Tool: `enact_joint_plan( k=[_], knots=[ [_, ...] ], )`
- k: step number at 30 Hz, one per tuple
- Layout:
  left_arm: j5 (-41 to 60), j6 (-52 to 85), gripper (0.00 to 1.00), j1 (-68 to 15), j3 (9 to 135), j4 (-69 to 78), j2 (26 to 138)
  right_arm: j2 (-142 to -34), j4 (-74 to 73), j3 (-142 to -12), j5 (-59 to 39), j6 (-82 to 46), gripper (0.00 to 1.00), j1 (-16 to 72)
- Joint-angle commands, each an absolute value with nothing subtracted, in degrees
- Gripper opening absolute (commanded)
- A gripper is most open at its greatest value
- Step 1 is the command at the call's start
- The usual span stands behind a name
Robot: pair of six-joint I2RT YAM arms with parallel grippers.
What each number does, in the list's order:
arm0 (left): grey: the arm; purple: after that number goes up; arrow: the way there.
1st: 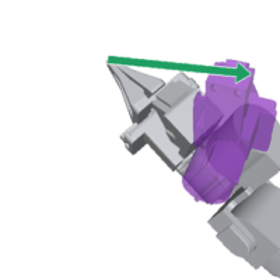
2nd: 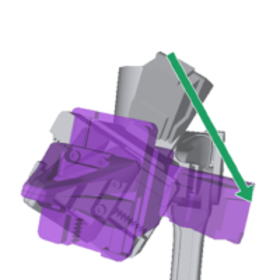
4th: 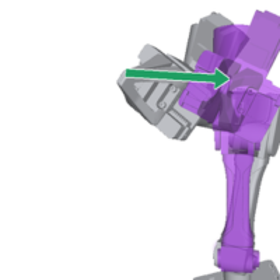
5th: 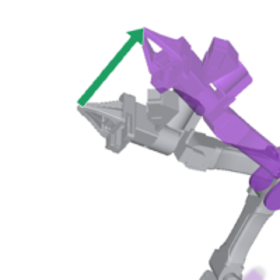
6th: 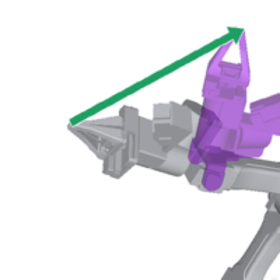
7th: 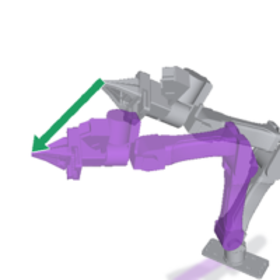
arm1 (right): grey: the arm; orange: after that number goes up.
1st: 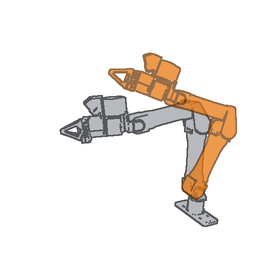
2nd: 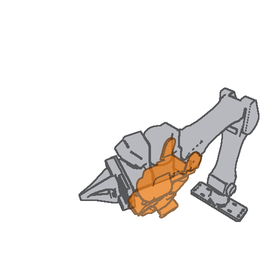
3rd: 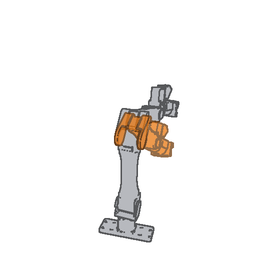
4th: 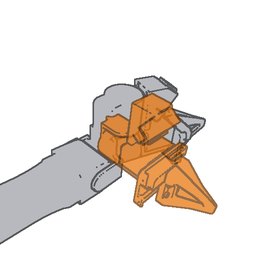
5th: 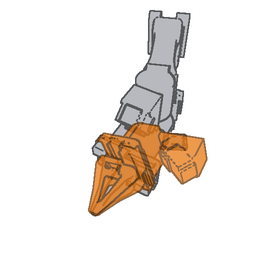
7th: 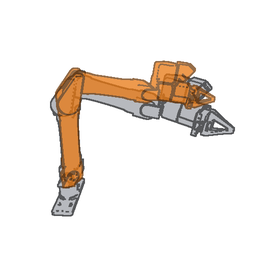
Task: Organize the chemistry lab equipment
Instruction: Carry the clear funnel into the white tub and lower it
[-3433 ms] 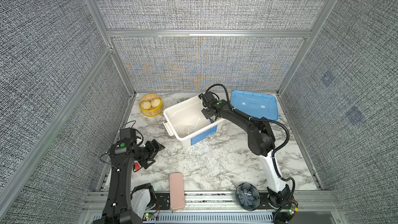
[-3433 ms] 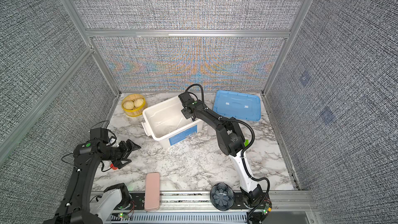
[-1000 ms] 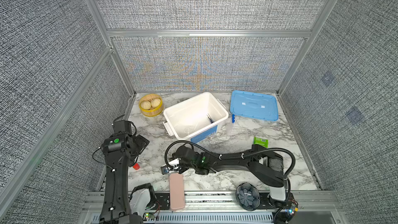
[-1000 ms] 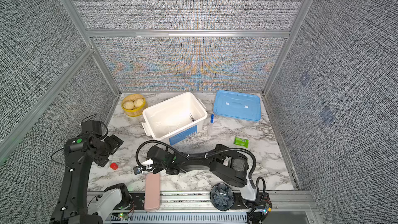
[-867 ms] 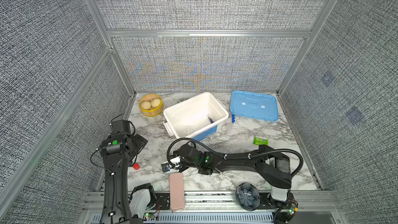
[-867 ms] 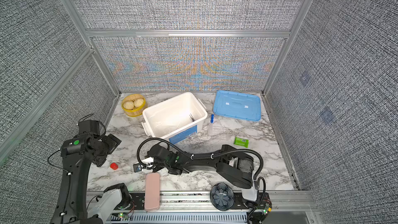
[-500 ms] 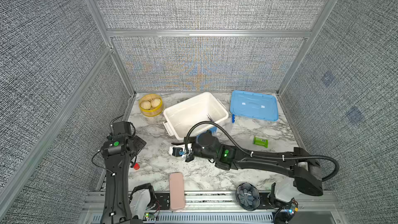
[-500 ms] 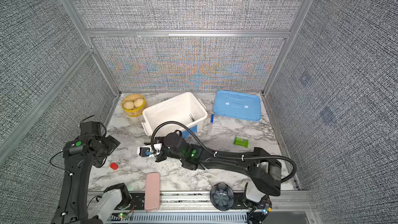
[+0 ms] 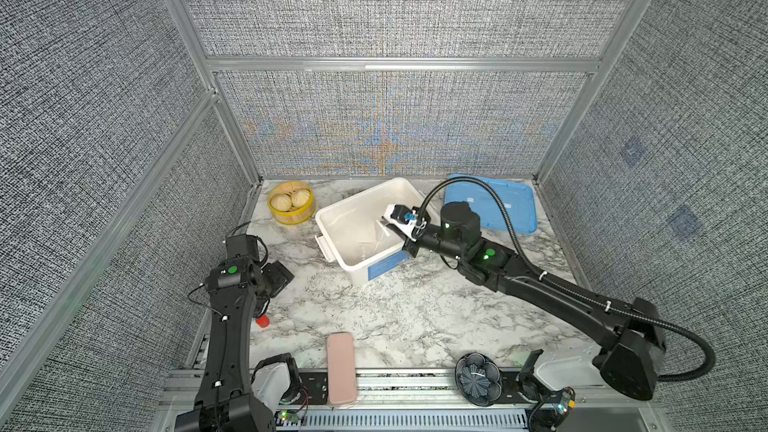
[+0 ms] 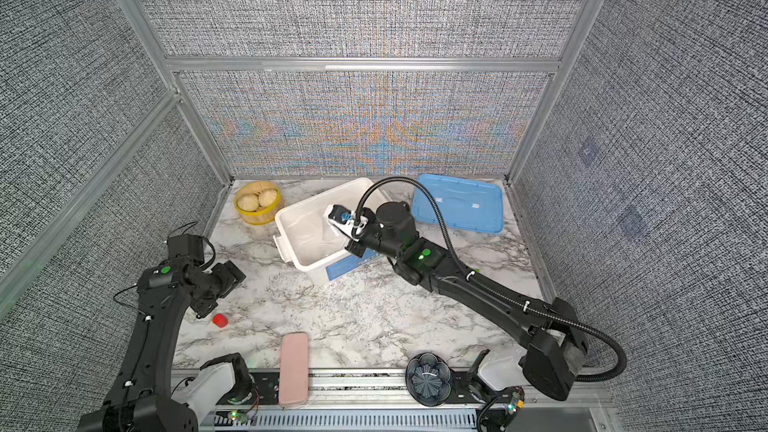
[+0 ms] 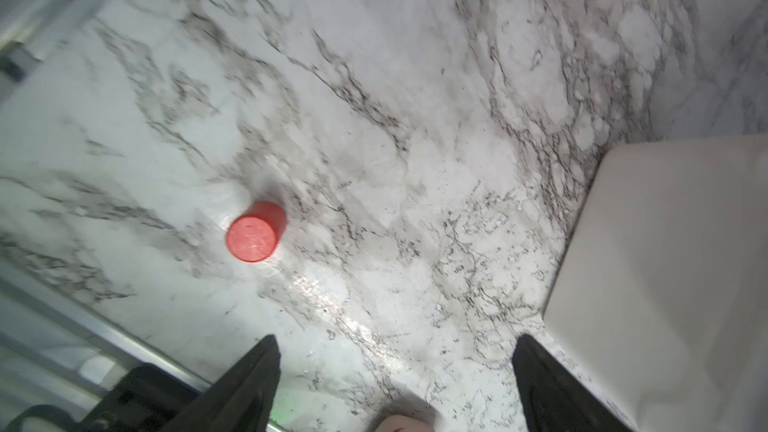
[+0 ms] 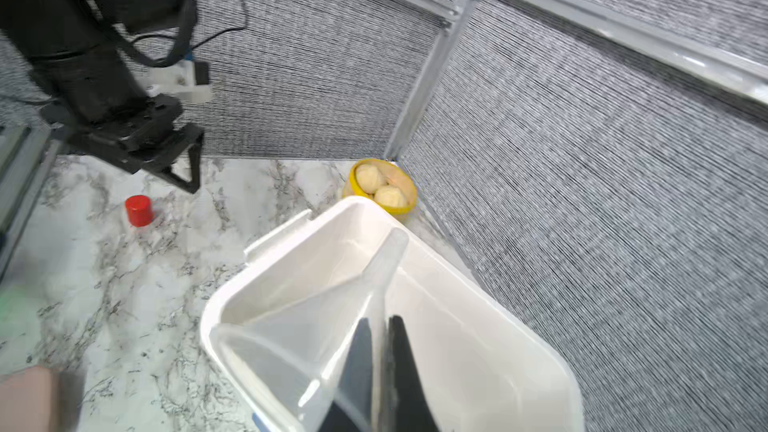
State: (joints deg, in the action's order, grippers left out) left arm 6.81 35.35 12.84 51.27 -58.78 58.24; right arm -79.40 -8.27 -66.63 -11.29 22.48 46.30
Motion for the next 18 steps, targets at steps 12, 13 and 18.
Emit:
enact_joint_plan(
  k=[12, 13, 18],
  knots=[
    [27.8, 30.4, 0.87, 12.9, 50.2, -56.3, 60.9, -93.0, 26.8, -86.5, -9.4, 18.8, 0.00, 34.4],
    [27.6, 30.4, 0.87, 12.9, 50.4, -56.4, 60.9, -95.1, 28.7, -88.5, -9.0, 18.9, 0.00, 34.1],
    [28.6, 29.7, 0.87, 12.9, 50.0, -56.1, 60.6, -105.9, 32.4, -97.6, -6.1, 16.3, 0.00, 33.9]
  ],
)
